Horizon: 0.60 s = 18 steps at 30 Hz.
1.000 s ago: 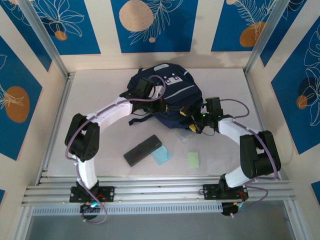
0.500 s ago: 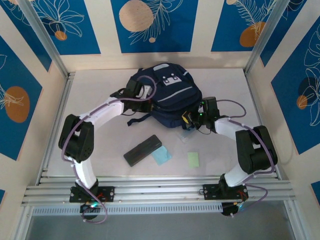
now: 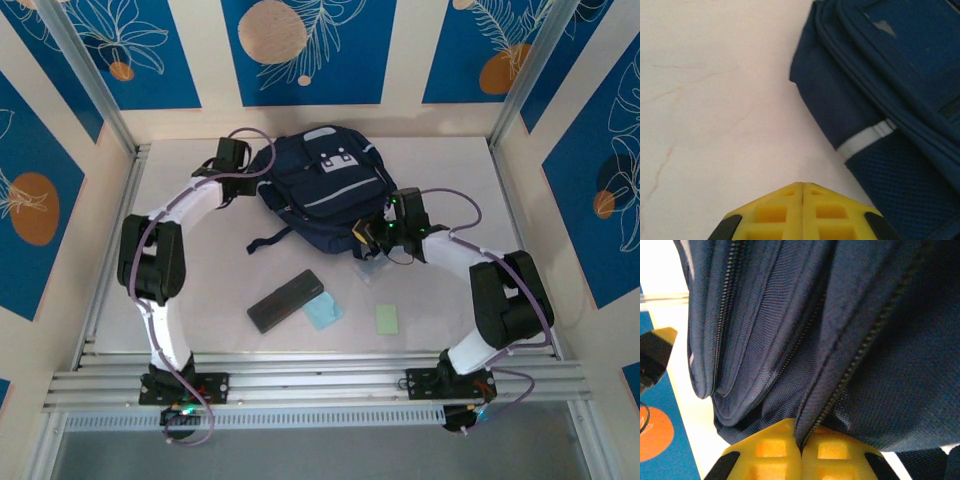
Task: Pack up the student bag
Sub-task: Unzip the student bag at the top-center of the table, then pick up the pencil case from the bottom-center of the table.
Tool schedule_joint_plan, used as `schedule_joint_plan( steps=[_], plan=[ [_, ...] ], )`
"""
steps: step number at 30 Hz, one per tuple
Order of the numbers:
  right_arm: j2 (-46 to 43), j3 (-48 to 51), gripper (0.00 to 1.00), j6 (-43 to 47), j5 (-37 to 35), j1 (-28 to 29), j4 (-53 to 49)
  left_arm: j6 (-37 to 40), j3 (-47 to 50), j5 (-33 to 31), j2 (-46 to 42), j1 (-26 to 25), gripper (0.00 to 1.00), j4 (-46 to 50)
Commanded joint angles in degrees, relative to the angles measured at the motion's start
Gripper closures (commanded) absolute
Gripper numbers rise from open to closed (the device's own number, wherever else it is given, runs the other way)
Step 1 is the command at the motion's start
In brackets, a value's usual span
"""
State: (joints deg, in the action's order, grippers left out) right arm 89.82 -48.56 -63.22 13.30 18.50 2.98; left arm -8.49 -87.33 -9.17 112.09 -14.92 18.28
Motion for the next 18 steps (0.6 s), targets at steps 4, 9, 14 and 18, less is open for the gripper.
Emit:
schedule_joint_plan(
  steps=[4,9,14,18],
  plan=[
    [0.7,-4.8,1.0,4.9,2.4,1.1,-1.0,-6.1,6.0,14.7,-5.1,-0.3,0.89,-4.5],
    [0.6,-8.3,0.74,9.9,6.6,1.4,-6.5,-12.4,16.5,25.3,-12.2,-0.5,0.57,-4.5],
    [-1.4,-12.1,0.27,18.7,6.9,2.4,-19.9,-12.0,27.2,27.0,-21.0,-2.6,0.33,-0.8],
    [-2.8,-13.9,0.01,22.9,2.3,2.7,-29.4,-11.3,32.6,26.7,-27.0,-5.4,0.0,2.8]
  ],
)
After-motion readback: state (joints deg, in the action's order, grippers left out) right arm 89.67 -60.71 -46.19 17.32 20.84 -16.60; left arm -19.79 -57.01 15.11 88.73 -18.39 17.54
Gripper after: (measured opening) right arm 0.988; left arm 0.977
